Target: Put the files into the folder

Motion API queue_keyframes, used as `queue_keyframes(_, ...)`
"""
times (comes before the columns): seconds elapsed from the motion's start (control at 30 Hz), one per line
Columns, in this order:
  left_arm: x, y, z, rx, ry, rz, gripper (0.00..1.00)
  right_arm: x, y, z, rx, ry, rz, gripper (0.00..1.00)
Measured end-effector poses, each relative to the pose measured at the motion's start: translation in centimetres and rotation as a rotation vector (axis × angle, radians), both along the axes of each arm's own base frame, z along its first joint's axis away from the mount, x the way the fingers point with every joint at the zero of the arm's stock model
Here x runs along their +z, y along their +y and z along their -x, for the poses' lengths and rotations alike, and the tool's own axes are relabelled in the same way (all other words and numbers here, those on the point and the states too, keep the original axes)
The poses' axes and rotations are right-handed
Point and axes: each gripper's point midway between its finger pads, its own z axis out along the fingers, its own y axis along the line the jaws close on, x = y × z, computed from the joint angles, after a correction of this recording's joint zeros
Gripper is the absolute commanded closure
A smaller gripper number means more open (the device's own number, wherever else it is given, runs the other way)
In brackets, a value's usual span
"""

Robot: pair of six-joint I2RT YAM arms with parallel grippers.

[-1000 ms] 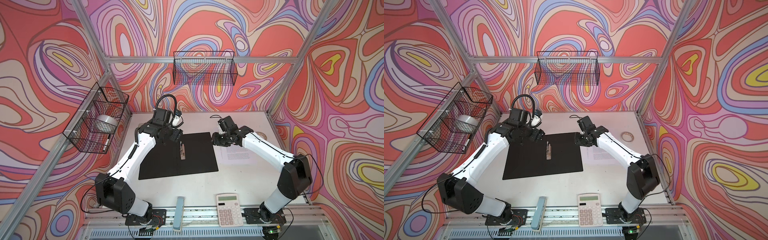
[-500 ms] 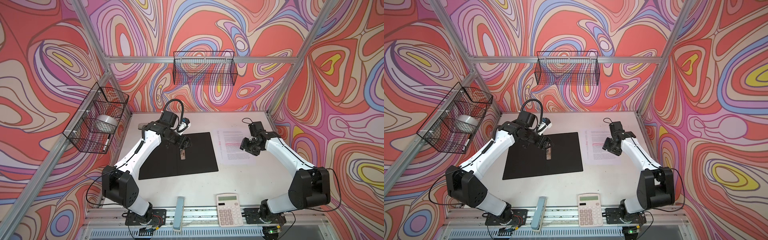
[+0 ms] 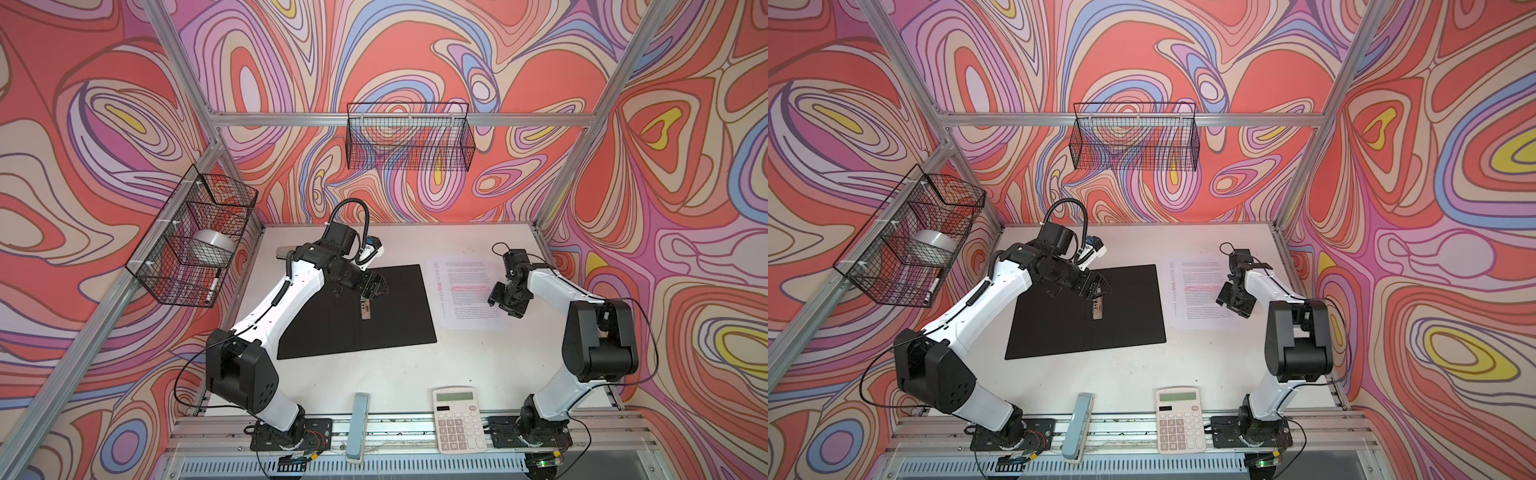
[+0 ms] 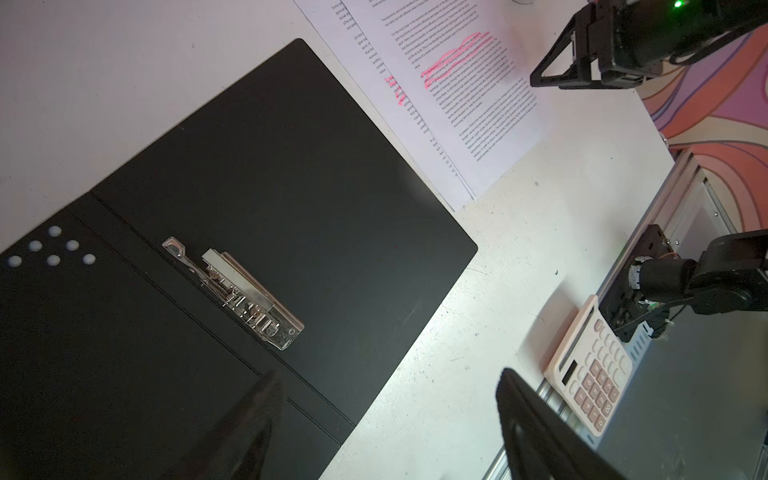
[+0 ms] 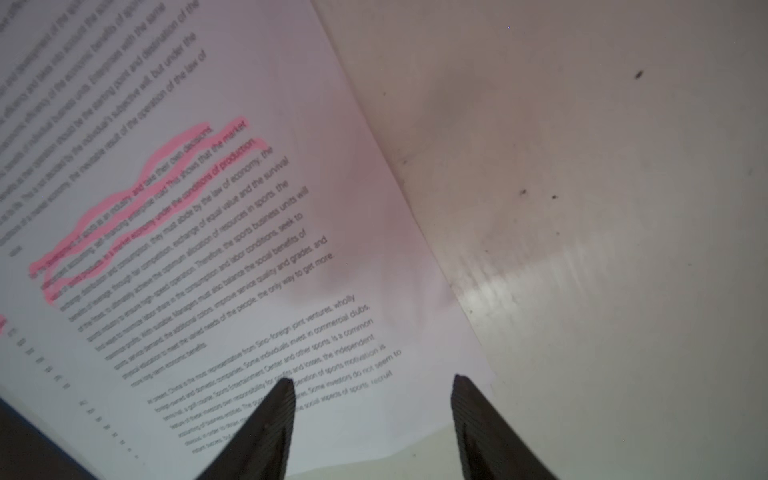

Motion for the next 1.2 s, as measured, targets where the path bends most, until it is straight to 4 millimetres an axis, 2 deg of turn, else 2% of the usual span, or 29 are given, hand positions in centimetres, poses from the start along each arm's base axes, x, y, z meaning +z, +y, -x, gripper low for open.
queue_keyframes(0.23, -0.6, -0.1, 0.2, 0.009, 0.019, 0.001, 0.19, -2.7, -0.3, -1.0, 0.015, 0.05, 0.004, 0.37)
queue_keyframes(0.53, -0.8, -0.2, 0.2, 0.017, 0.023, 0.004, 0.19, -2.7, -0.5, -1.6, 0.05, 0.05, 0.018, 0.44)
queue_keyframes(0.83, -1.4, -0.1, 0.4, 0.019, 0.036, 0.0, 0.19, -2.8, -0.9, -1.4, 0.086, 0.055, 0.046, 0.64)
queue_keyframes(0.97, -1.4, -0.1, 0.4, 0.018, 0.036, 0.0, 0.19, -2.8, -0.9, -1.6, 0.102, 0.048, 0.049, 0.76)
queue_keyframes(1.2, -1.3, -0.3, 0.5, 0.013, 0.037, -0.001, 0.19, -2.7, -0.9, -1.6, 0.118, 0.038, 0.049, 0.86)
